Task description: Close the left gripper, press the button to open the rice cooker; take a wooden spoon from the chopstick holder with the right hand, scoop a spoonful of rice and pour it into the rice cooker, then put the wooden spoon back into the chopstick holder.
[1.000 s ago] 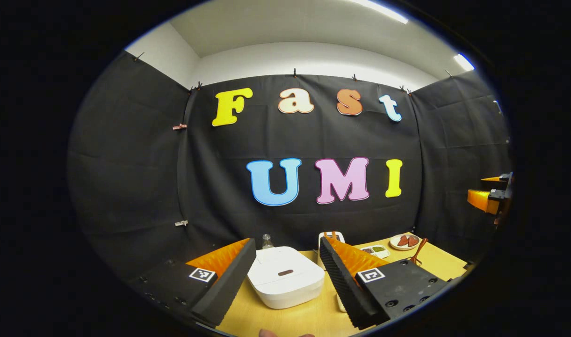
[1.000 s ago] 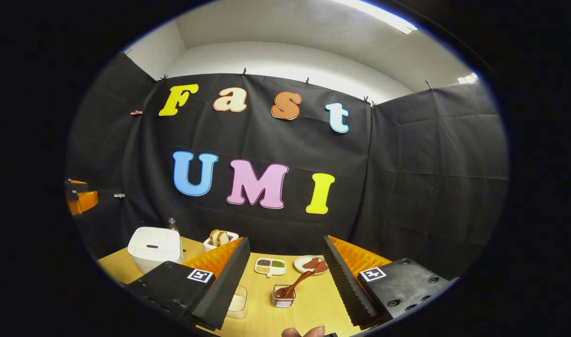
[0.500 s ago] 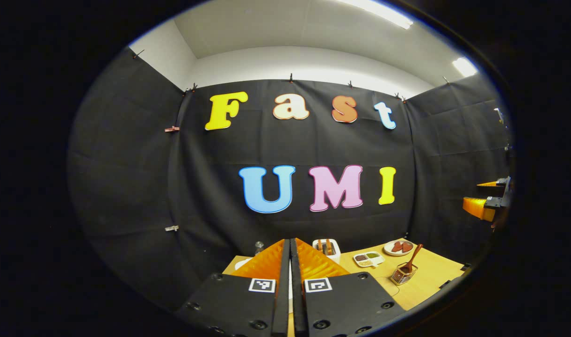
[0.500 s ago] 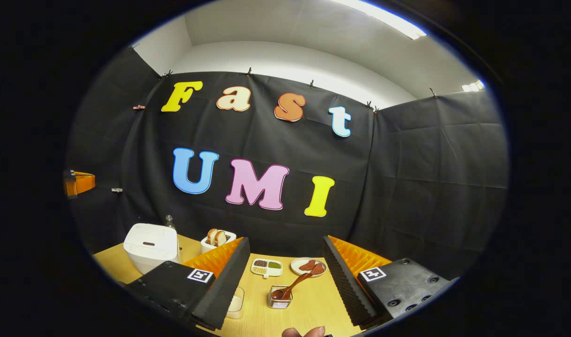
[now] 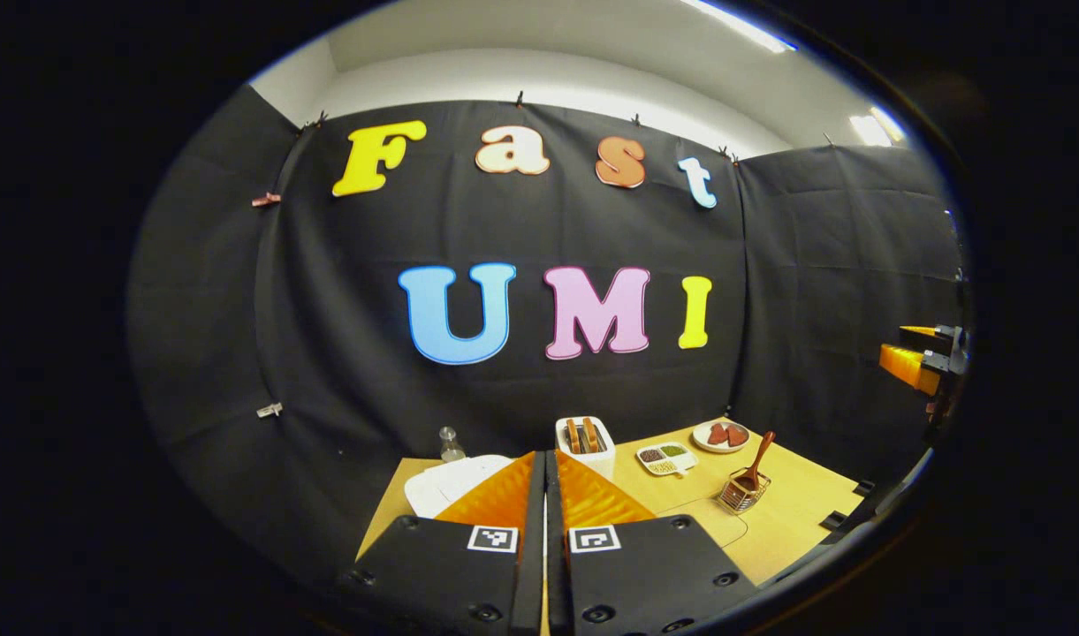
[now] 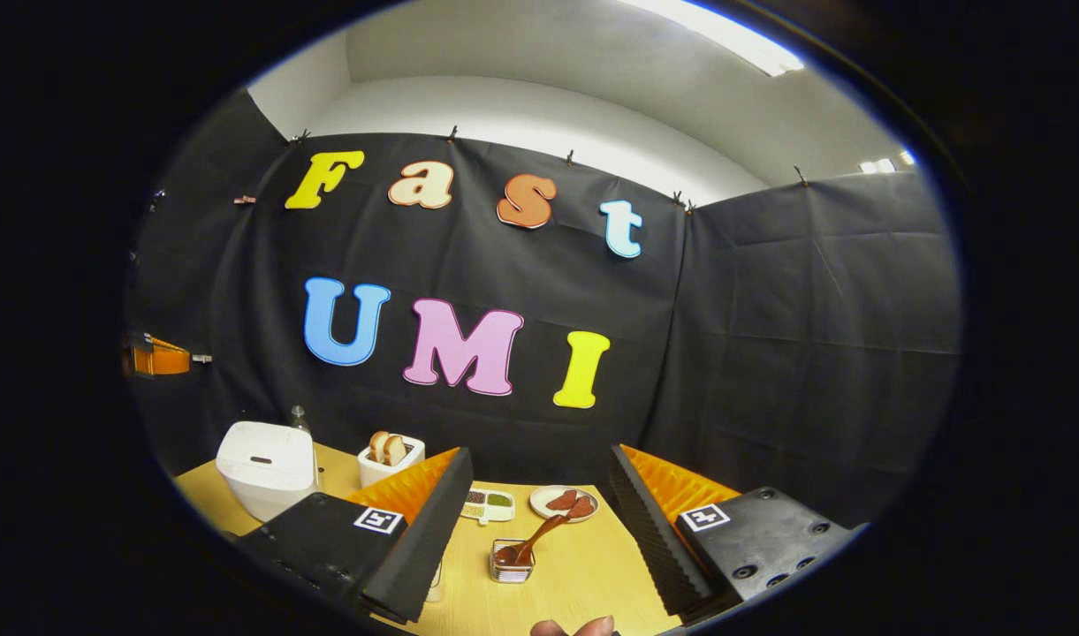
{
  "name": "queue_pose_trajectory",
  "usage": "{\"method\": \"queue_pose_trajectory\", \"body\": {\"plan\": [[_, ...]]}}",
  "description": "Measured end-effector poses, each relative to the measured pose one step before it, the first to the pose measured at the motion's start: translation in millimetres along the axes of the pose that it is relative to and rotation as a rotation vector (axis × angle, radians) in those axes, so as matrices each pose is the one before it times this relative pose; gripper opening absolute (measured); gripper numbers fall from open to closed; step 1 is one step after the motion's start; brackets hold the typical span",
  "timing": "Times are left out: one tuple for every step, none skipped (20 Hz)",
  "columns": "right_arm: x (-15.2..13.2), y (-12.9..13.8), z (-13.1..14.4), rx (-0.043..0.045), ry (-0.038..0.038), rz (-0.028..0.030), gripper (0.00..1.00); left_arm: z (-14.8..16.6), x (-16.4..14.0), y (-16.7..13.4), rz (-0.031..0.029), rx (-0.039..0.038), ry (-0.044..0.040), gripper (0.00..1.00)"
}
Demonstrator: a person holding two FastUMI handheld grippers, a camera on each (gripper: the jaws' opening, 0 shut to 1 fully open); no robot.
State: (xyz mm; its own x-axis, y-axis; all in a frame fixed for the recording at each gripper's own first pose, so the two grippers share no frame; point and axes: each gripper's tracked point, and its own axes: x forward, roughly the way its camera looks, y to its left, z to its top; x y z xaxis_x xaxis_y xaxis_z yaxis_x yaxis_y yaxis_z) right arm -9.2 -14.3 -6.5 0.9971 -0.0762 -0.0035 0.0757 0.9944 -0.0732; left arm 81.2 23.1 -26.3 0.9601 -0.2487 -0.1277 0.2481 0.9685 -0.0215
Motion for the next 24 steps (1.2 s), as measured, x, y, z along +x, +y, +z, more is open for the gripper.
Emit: {"method": "queue_pose_trajectory", "body": {"plan": [[1.01,-3.63,-0.64,-0.00021,0.00325,-0.00883,0.98,-8.95,11.99,2.8,-0.01648,-0.01123,0.03641,0.07],[0.36,-3.23,0.22,0.00391,0.00176,-0.00759,0.98,-9.08,11.14,3.57,-0.01271,-0.00585,0.03358,0.07],[0.38,-3.33,-0.26,0.00535,0.00095,-0.00748,0.98,-9.23,12.8,4.53,-0.01239,0.00325,0.04478,0.07],[0.06,-3.58,-1.8,0.00334,0.00305,-0.00919,0.98,-8.74,12.72,5.69,-0.00832,0.00971,0.03879,0.07],[0.9,-3.37,-2.24,0.00022,0.00304,-0.00721,0.98,-8.46,13.65,4.3,-0.01227,0.00574,0.03997,0.07],[0.98,-2.91,-1.4,-0.00247,0.00528,-0.00757,0.98,-7.42,12.34,1.97,-0.01815,-0.00279,0.03654,0.07],[0.45,-3.56,-2.71,-0.00248,0.00785,-0.00768,0.98,-5.59,10.64,3.81,-0.01172,-0.00583,0.02065,0.07],[0.41,-3.08,-2.43,0.00126,0.0066,-0.00698,0.98,-5.42,11.0,3.98,-0.01049,-0.01295,0.02464,0.07],[-0.5,-2.53,-0.34,0.00435,0.00292,-0.00523,0.98,-6.08,12.34,5.94,-0.0079,-0.01708,0.02496,0.07],[1.29,-2.37,-0.51,0.00432,0.0019,-0.0066,0.98,-4.54,10.78,6.8,-0.00219,-0.01625,0.02305,0.07],[0.56,-2.32,-0.02,0.00226,0.00036,-0.00477,0.98,-7.89,11.95,5.73,-0.00593,-0.01636,0.02853,0.07],[-0.42,-1.53,-0.9,-0.0014,0.00084,-0.00691,0.98,-8.4,10.39,4.58,-0.00758,-0.01574,0.03033,0.07],[0.33,-3.21,-0.72,-0.00324,0.00133,-0.00821,0.98,-7.24,9.85,1.8,-0.01808,-0.0107,0.03365,0.07],[0.33,-3.33,-1.37,-0.00198,0.0006,-0.00919,0.98,-4.87,8.15,2.33,-0.01098,0.00056,0.01988,0.07],[-0.38,-2.41,-0.91,0.00062,0.00337,-0.00663,0.98,-3.11,8.32,4.04,-0.00571,0.0041,0.02198,0.07],[0.85,-0.25,-2.39,0.0018,0.00538,-0.00514,0.98,-3.96,7.08,4.63,0.00038,0.00637,0.02177,0.07],[0.76,-0.81,-1.89,0.00104,0.00609,-0.0057,0.98,-3.02,8.73,3.15,-0.00452,-0.00186,0.01455,0.07],[1.22,-0.76,-1.47,-0.00134,0.00434,-0.00485,0.98,-3.09,6.04,1.09,-0.00638,-0.0111,0.02061,0.07],[0.45,-0.76,-0.46,-0.00408,0.0012,-0.00356,0.98,-2.27,4.51,4.07,0.00104,-0.01309,0.0135,0.07],[1.77,0.27,0.44,-0.00569,-0.00135,-0.00176,0.98,-2.51,5.25,3.57,0.00673,-0.01624,0.01315,0.07],[0.95,-0.26,-0.43,-0.00611,-0.00314,-0.0014,0.98,-3.34,3.44,3.66,0.0056,-0.01558,0.01067,0.07],[0.83,-0.55,1.35,-0.00529,-0.00167,-0.00084,0.98,-0.68,2.18,2.63,0.00633,-0.01151,0.00661,0.07],[1.35,-0.81,-0.38,-0.00369,0.00025,-0.00251,0.98,-2.35,3.37,3.01,0.00763,-0.00727,0.00918,0.07],[1.0,-0.78,-2.0,-0.00053,0.00241,-0.00231,0.98,-0.77,3.32,1.7,0.00696,-0.00261,0.00525,0.07]]}}
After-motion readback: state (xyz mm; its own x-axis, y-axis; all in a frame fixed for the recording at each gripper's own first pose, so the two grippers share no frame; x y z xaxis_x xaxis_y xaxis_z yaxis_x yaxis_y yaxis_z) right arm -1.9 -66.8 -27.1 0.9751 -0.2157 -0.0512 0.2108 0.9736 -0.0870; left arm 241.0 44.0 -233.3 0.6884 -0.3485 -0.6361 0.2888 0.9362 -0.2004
